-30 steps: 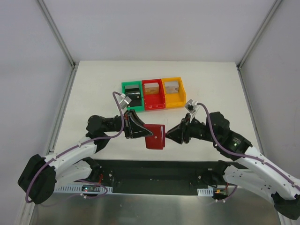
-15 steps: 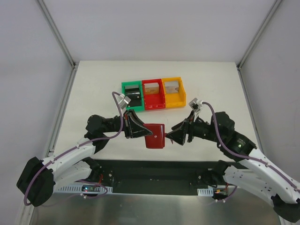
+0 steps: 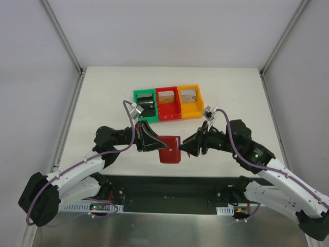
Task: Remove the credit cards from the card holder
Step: Open the card holder at the center of the board.
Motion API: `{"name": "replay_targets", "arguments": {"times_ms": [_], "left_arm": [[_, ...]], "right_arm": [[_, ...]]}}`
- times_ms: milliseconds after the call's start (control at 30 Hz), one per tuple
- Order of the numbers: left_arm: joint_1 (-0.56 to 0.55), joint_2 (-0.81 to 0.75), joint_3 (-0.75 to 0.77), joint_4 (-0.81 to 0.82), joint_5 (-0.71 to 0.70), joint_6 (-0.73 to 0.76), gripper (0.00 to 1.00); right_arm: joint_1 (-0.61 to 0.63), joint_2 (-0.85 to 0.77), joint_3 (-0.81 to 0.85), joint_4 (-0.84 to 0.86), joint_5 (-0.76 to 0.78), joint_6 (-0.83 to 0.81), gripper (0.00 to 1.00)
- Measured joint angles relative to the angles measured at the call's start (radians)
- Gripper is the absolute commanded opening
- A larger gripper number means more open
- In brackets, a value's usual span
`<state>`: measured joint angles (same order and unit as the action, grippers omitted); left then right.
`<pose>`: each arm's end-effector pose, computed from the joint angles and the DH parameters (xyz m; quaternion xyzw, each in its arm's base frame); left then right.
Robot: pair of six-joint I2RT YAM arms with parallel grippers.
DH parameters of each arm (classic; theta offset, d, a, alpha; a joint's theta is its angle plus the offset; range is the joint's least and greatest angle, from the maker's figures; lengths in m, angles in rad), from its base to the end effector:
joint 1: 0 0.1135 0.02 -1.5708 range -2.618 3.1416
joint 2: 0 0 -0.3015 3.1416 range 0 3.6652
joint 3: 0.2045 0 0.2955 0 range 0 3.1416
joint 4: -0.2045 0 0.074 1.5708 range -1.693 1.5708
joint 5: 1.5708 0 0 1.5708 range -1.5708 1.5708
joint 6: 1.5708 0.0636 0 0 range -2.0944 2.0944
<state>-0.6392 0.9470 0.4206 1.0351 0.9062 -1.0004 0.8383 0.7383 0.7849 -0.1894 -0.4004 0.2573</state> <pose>0.1492 -0.1733 0.3199 0.2895 0.5157 -0.7180 0.3670 0.1250 0.1760 0.3710 -0.3369 0.6723 0.4625 0.4696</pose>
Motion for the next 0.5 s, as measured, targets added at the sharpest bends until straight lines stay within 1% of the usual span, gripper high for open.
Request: {"name": "replay_targets", "arguments": {"times_ms": [133, 267, 433, 500], "left_arm": [[0.000, 0.006, 0.000, 0.024, 0.000, -0.013, 0.00], [0.000, 0.024, 0.000, 0.059, 0.000, -0.036, 0.00], [0.000, 0.057, 0.000, 0.106, 0.000, -0.064, 0.00], [0.000, 0.068, 0.000, 0.120, 0.000, -0.073, 0.00]], "right_arm": [[0.000, 0.014, 0.000, 0.031, -0.012, 0.011, 0.52], [0.000, 0.029, 0.000, 0.049, -0.022, 0.019, 0.48], [0.000, 0.057, 0.000, 0.082, -0.048, 0.034, 0.34], [0.000, 0.063, 0.000, 0.095, -0.062, 0.043, 0.26]]}}
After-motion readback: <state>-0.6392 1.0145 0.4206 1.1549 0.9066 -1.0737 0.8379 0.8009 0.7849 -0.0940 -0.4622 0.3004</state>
